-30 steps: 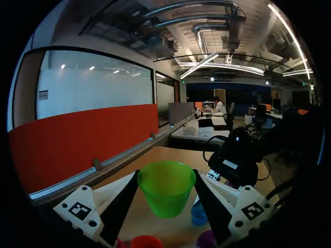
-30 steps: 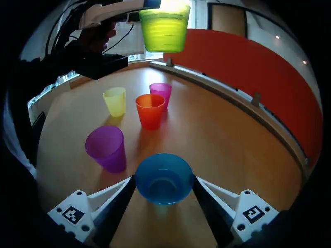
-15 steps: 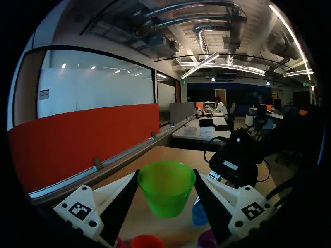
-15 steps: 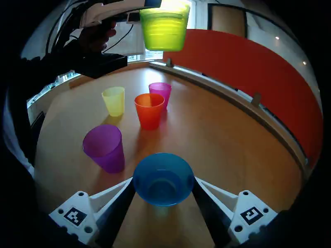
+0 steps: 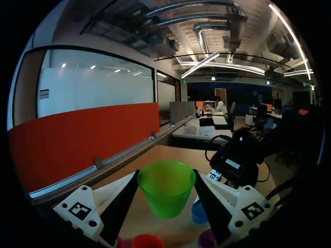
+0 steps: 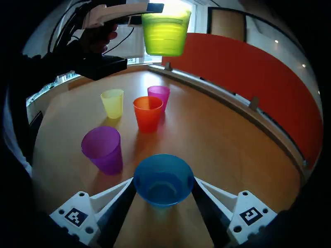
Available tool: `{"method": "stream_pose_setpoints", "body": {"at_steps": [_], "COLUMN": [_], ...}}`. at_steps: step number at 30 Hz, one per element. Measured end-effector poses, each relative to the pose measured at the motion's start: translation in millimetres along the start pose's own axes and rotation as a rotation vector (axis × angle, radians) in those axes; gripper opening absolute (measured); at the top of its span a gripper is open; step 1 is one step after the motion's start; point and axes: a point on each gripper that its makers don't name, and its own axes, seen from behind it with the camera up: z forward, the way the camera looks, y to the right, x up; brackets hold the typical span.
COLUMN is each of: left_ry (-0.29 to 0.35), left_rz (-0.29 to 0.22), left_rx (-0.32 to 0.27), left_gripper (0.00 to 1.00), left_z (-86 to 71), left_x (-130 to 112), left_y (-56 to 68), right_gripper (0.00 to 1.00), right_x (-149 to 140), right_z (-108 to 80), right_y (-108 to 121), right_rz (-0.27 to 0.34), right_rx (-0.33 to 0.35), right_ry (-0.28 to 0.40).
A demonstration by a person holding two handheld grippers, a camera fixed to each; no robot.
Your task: Pour water
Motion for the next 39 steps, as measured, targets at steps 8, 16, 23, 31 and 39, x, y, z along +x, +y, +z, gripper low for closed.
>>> {"method": "stream_pose_setpoints", "body": {"at_steps": [8,16,23,31,39], "left_ry": [0.000,0.001,0.002,0.008,0.007], "left_rz": [-0.004,-0.003,-0.002,-0.003,-0.008], "left_rx": [0.006,0.010,0.016,0.023,0.028], "left_gripper": [0.91,0.91,0.91,0.91,0.91], "left_z": [-1.9,-5.0,-8.5,-11.9,-14.4], "left_x": [0,0,1,5,4], "left_y": [-1.6,-0.9,-2.0,-2.6,-2.5], "right_gripper": [0.93,0.92,0.92,0.92,0.92], "right_x": [9,29,51,77,106], "right_z": [-10.1,-23.2,-36.8,-51.3,-64.2], "right_y": [4,8,14,20,21], "right_rz": [0.025,0.030,0.037,0.040,0.045], "right_rx": [-0.010,-0.028,-0.052,-0.078,-0.095], "right_ry": [0.040,0.100,0.163,0.235,0.325]}}
